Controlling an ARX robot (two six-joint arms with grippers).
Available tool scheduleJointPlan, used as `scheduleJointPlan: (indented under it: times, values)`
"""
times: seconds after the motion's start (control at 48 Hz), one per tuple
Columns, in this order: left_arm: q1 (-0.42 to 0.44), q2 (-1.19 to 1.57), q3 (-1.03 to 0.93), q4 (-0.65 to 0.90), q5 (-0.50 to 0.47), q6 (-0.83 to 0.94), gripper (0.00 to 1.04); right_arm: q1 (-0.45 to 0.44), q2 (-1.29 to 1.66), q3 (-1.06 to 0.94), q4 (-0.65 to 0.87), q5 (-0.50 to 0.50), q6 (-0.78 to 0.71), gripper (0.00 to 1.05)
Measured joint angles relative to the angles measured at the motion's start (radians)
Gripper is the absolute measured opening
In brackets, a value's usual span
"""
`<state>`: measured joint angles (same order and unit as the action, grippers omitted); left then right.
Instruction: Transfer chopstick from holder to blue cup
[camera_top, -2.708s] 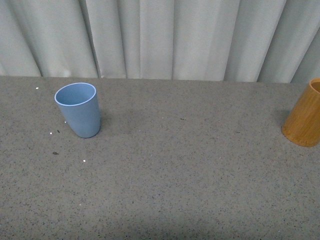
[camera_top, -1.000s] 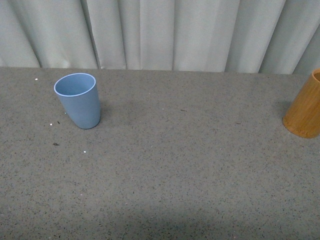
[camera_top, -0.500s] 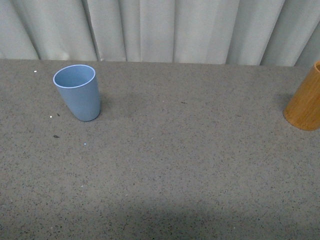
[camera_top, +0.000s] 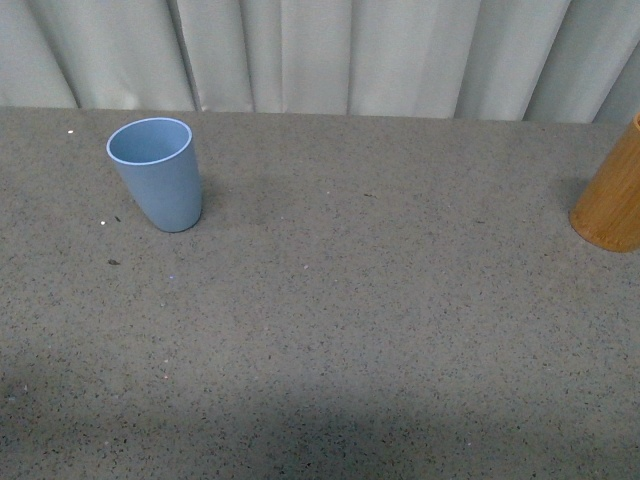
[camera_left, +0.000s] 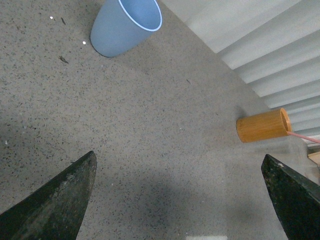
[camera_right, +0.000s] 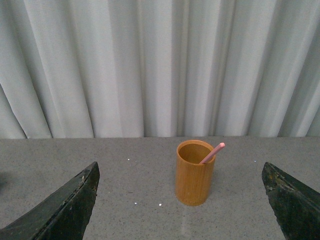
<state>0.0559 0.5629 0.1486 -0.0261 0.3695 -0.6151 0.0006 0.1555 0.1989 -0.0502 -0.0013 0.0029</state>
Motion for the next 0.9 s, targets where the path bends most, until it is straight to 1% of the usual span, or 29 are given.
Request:
scheduleJointPlan:
  times: [0.104, 0.229, 0.479, 0.667, 0.896]
  values:
    - [-0.079, 0.151, 0.033, 0.105, -0.076, -0.015, 0.98, 0.000, 0.000, 0.000, 0.000, 0.000, 0.000, 0.95]
    - [-0.147, 0.333, 0.101, 0.190, -0.140, -0.019, 0.98, 0.000, 0.000, 0.000, 0.000, 0.000, 0.000, 0.95]
    - [-0.236, 0.668, 0.262, 0.266, -0.259, -0.018, 0.98, 0.000, 0.000, 0.000, 0.000, 0.000, 0.000, 0.95]
    - [-0.310, 0.877, 0.396, 0.261, -0.350, -0.015, 0.98, 0.000, 0.000, 0.000, 0.000, 0.000, 0.000, 0.95]
    - [-0.333, 0.996, 0.519, 0.163, -0.402, -0.051, 0.98, 0.000, 0.000, 0.000, 0.000, 0.000, 0.000, 0.95]
